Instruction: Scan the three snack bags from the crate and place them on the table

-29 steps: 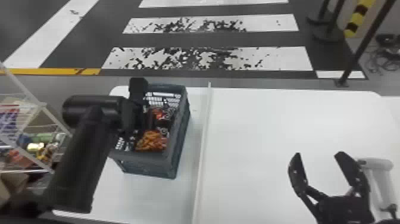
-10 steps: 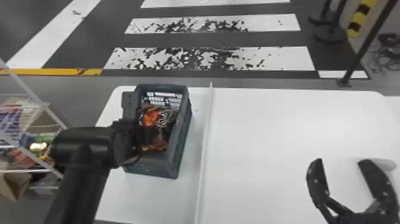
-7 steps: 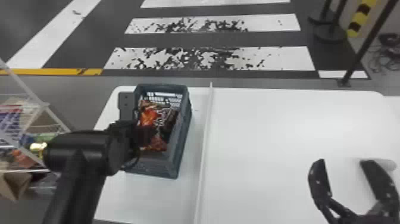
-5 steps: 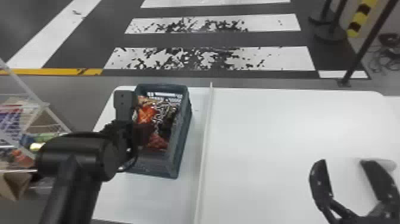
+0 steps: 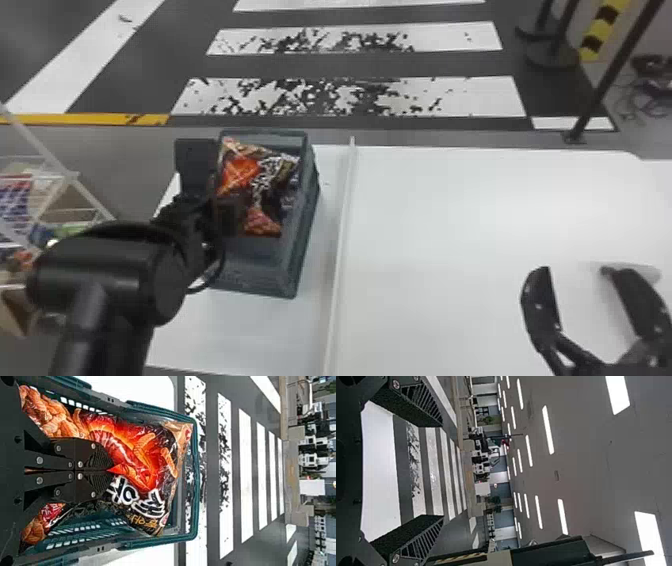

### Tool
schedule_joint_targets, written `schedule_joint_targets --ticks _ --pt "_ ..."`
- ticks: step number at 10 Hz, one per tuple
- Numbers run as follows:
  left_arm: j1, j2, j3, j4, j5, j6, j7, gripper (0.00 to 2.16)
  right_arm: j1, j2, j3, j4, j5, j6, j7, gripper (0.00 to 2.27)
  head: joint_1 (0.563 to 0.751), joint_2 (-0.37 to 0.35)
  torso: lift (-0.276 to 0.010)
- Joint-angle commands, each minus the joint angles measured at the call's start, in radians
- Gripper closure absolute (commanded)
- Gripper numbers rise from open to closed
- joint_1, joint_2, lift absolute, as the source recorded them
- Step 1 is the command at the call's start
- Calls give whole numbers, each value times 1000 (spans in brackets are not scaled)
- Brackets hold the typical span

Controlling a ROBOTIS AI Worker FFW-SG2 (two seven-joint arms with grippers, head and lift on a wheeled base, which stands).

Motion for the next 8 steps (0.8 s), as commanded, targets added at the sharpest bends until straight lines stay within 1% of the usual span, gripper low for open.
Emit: schedule_joint_targets --ticks 1,2,3,6,7,8 --pt "24 0 -3 -58 -16 -2 26 2094 -4 0 0 2 0 0 0 113 695 107 -37" --pt "44 0 -3 -92 -37 -2 28 2091 -5 0 -2 5 -2 0 0 113 695 111 -37" --pt "49 2 -4 -102 -51 1 28 2091 -10 0 -2 8 -2 0 0 113 695 112 -37" --pt "61 6 -4 -90 -52 1 28 2091 -18 0 0 16 -8 6 0 113 695 114 -37" --pt "71 8 3 -105 -46 -2 25 2091 -22 0 2 16 -8 10 0 113 695 117 -37" --pt "89 8 6 -148 -43 4 17 2094 -22 0 2 15 -8 13 0 113 695 118 -37"
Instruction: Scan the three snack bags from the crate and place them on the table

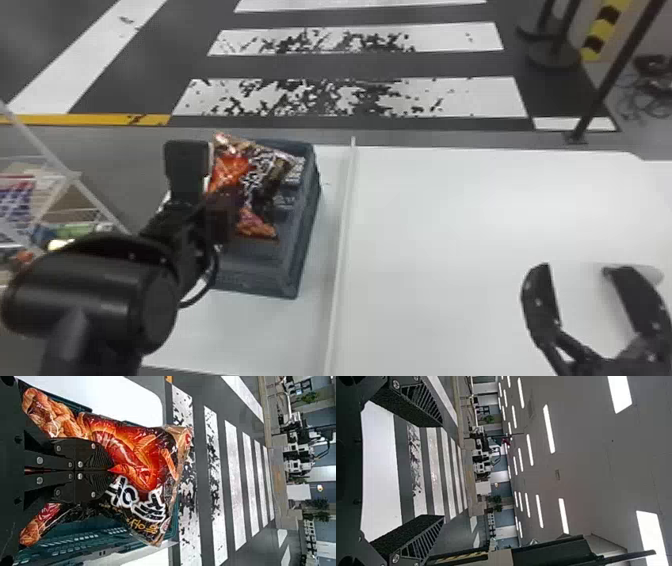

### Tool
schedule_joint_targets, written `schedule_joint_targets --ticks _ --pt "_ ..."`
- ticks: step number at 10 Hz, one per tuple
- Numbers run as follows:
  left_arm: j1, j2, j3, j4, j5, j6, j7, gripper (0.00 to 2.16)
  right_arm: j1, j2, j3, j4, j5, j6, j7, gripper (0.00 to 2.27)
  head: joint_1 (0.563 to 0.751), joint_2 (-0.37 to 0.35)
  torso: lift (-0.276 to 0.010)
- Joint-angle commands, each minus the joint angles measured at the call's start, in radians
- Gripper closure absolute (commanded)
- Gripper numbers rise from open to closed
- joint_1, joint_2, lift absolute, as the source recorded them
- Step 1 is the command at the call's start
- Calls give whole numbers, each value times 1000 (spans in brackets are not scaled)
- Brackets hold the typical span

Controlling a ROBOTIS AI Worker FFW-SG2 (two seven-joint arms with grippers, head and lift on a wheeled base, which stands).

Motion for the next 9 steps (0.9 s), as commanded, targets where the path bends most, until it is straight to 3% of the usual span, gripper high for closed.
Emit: schedule_joint_targets --ticks 1,3,6,8,9 --pt "26 0 7 -77 6 37 -13 2094 -5 0 0 -3 -2 11 0 113 695 118 -37" --pt "44 -3 17 -212 11 138 -20 2091 -6 0 -4 -3 -6 11 -2 117 695 104 -37" --pt "117 -8 10 -402 55 147 -40 2091 -8 2 -18 -1 -6 11 -29 117 695 70 -37" --pt "121 -18 -29 -434 124 172 -60 2091 -8 3 -23 -3 -6 5 -52 117 695 3 -37" --pt "121 -31 -82 -421 121 172 -63 2091 -6 2 -29 -4 -6 -4 -52 117 695 -43 -37"
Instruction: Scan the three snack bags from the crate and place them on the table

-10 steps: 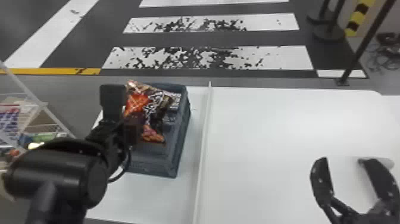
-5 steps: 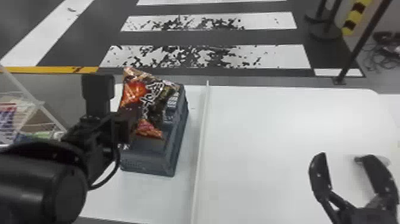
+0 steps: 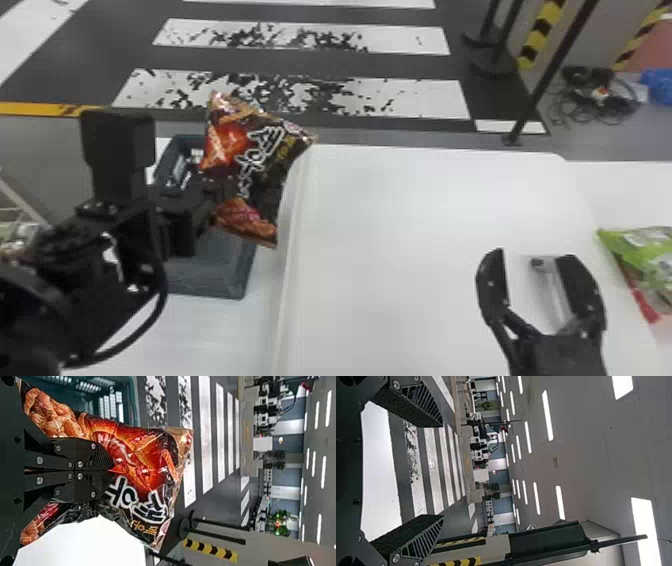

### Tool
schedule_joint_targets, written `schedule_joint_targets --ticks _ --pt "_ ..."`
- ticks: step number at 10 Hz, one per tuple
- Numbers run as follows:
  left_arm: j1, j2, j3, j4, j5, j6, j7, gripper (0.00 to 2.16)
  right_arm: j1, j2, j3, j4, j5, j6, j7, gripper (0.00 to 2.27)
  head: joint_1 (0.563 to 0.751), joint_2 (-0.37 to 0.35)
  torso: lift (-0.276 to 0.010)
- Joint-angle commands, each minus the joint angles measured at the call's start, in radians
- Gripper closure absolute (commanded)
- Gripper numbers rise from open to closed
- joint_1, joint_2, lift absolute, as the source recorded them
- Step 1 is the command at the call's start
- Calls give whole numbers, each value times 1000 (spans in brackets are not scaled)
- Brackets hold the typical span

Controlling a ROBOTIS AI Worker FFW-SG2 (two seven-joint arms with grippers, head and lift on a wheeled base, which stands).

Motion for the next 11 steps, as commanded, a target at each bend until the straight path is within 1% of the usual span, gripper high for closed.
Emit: schedule_joint_targets --ticks 1,2,3,4,5,6,7,8,9,10,11 --pt "-1 -11 -91 48 0 -2 -9 2091 1 0 -9 -9 0 -7 0 117 695 -64 -37" --pt "0 -11 -151 101 -3 -8 -37 2091 10 0 -23 -32 0 -13 -1 117 695 -119 -37" --pt "0 -11 -192 159 -3 -21 -67 2091 19 -1 -39 -63 0 -13 -1 117 695 -179 -37" --pt "0 -11 -230 225 -12 -60 -103 2091 24 0 -55 -84 -5 -13 -4 117 695 -237 -37" --pt "-4 -17 -258 288 -18 -91 -132 2091 28 0 -68 -103 -6 -13 -10 117 695 -266 -37" --pt "-14 -23 -295 354 -18 -122 -156 2091 31 2 -72 -115 -6 -13 -10 120 695 -317 -37" --pt "-15 -43 -325 430 -18 -183 -205 2091 36 5 -72 -119 -6 -16 -10 120 695 -350 -37" --pt "-29 -46 -376 509 -18 -300 -247 2091 41 8 -66 -119 -6 -28 -10 120 695 -350 -37" --pt "-55 -60 -425 611 -20 -453 -279 2091 50 6 -60 -121 -8 -40 -10 120 695 -350 -37" --pt "-107 -81 -485 708 -32 -515 -277 2091 58 6 -57 -127 -8 -56 -10 120 695 -350 -37" --pt "-150 -115 -531 806 -44 -579 -290 2091 62 3 -58 -130 -9 -65 -10 120 695 -350 -37"
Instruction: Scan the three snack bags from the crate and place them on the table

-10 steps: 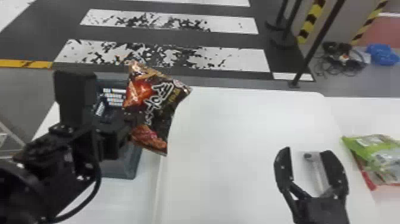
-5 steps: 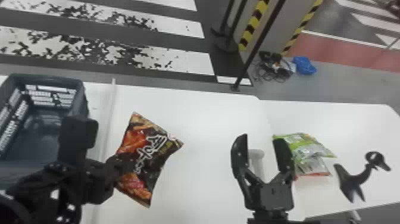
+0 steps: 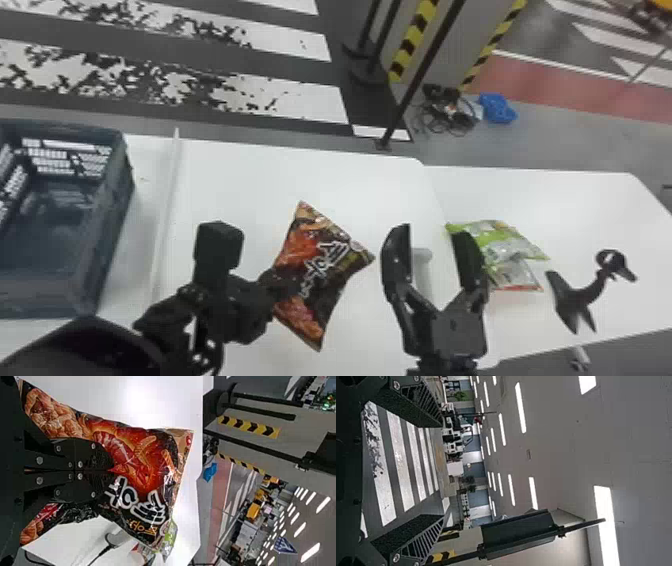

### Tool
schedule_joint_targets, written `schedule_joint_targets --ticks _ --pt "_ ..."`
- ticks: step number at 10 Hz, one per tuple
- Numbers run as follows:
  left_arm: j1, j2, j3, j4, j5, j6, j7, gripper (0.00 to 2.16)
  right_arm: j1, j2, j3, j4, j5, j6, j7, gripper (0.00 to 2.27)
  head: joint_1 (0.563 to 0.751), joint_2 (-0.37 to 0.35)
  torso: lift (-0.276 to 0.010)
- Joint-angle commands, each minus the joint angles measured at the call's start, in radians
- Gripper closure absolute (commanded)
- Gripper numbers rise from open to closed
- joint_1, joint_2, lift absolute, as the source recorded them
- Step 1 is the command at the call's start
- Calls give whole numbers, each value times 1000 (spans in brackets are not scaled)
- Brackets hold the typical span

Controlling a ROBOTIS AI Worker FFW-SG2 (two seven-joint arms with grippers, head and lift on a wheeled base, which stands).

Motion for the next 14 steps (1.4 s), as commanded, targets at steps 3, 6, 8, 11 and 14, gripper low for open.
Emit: schedule_joint_targets --ticks 3,6,8,11,14 --pt "-113 -104 -144 308 -54 -124 -16 2091 8 -7 -16 -1 -24 -29 0 120 695 -350 -37" --pt "-133 -104 -211 452 -120 -265 68 2088 13 -7 -16 7 -26 -47 2 120 695 -350 -37" --pt "-153 -104 -205 538 -118 -397 68 2047 16 -10 -14 6 -26 -50 3 120 695 -350 -37" --pt "-151 -104 -205 524 -97 -433 83 -2 22 -13 -13 4 -26 -50 3 120 695 -350 -37" --pt "-135 -104 -210 477 -111 -436 115 66 30 -21 -14 4 -26 -78 3 120 695 -350 -37"
